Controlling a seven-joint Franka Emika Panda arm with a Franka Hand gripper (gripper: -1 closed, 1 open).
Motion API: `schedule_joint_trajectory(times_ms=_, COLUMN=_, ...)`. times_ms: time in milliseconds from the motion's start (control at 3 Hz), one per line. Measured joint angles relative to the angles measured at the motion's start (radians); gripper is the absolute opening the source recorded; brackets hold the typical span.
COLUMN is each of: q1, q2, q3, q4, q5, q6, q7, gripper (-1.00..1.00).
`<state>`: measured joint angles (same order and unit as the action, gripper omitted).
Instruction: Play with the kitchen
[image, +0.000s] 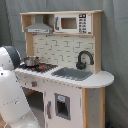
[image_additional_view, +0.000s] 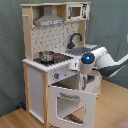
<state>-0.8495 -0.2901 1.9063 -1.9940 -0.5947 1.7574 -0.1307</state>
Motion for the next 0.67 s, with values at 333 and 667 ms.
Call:
schedule_joint_trajectory(times_ms=333, q1=0.033, q2=0.000, q3=0.000, q4=0.024, q5=-0.053, q6=-0.107, q7=0.024, gripper=1.00)
schedule_joint_trajectory(times_ms=667, q1=0.061, q2=-0.001, q3=0.001, q4=0.037, q5=-0.113, q6=-0.196, q7=0.047, gripper=1.00)
